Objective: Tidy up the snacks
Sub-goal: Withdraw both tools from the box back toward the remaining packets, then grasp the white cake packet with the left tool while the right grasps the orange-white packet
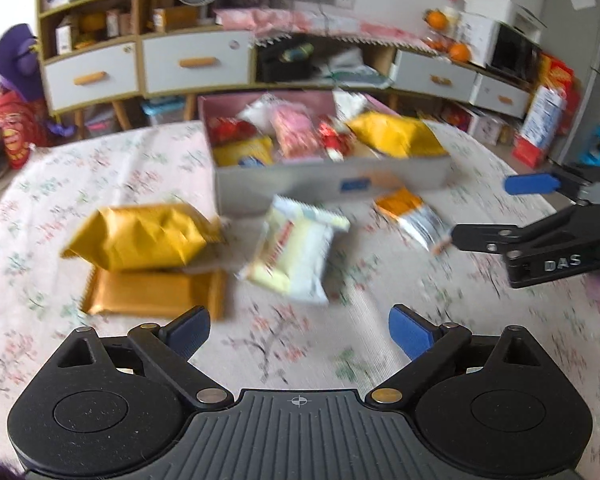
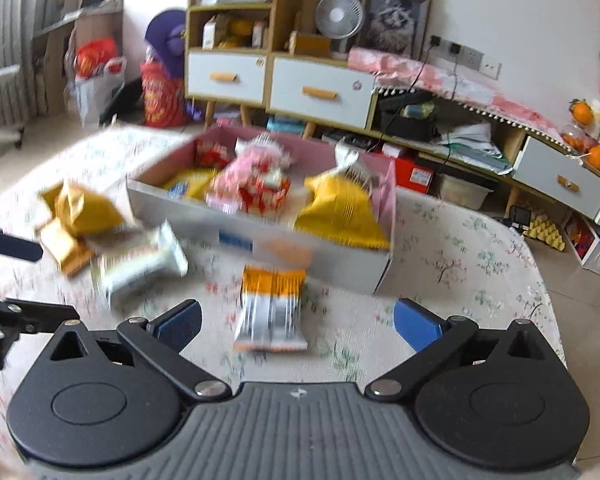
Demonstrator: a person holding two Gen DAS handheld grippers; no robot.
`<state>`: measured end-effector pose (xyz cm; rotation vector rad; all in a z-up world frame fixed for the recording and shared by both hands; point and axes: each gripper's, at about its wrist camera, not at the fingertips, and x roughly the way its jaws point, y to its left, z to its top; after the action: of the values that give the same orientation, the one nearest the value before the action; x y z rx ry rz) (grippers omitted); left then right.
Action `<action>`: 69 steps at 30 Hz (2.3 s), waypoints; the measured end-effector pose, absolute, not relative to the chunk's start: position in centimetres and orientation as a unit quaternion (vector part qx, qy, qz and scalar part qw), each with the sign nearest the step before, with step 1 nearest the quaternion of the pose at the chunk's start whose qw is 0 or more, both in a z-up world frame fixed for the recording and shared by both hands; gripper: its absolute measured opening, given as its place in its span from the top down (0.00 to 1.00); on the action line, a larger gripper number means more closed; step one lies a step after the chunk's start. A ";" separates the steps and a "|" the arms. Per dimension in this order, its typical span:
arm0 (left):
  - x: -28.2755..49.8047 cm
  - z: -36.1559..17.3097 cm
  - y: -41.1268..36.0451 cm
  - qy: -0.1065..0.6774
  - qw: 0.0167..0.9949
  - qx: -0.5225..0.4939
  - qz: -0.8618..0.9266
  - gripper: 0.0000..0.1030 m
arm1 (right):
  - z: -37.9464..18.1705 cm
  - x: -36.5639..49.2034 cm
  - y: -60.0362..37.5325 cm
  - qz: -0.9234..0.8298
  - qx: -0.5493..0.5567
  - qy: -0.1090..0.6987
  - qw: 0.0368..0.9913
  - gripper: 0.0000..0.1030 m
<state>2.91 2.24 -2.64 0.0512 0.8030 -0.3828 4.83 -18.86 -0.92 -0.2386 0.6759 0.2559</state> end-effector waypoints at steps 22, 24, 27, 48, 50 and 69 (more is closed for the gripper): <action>4.7 -5.4 2.2 0.350 0.906 0.052 -0.231 0.06 | -4.4 5.2 -20.2 0.124 -0.062 0.384 0.913 0.00; 4.9 -5.5 2.1 0.345 0.908 0.059 -0.231 0.06 | -4.5 5.2 -20.3 0.126 -0.054 0.377 0.916 0.00; 5.6 -5.6 2.2 0.342 0.908 0.056 -0.234 0.06 | -4.7 5.3 -20.2 0.131 -0.051 0.362 0.921 0.00; 7.2 -5.5 1.5 0.324 0.924 0.047 -0.199 0.28 | -4.6 6.6 -19.8 0.147 -0.050 0.332 0.930 0.15; 7.2 -5.5 1.4 0.323 0.925 0.051 -0.195 0.37 | -4.5 6.6 -19.7 0.152 -0.052 0.329 0.930 0.21; 7.1 -4.7 0.4 0.346 0.919 0.051 -0.182 0.56 | -4.0 6.1 -18.5 0.178 -0.068 0.325 0.926 0.64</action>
<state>7.14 0.37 -4.73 0.1053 0.7103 -0.3734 6.12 -18.54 -3.98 -0.1397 0.6674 0.3659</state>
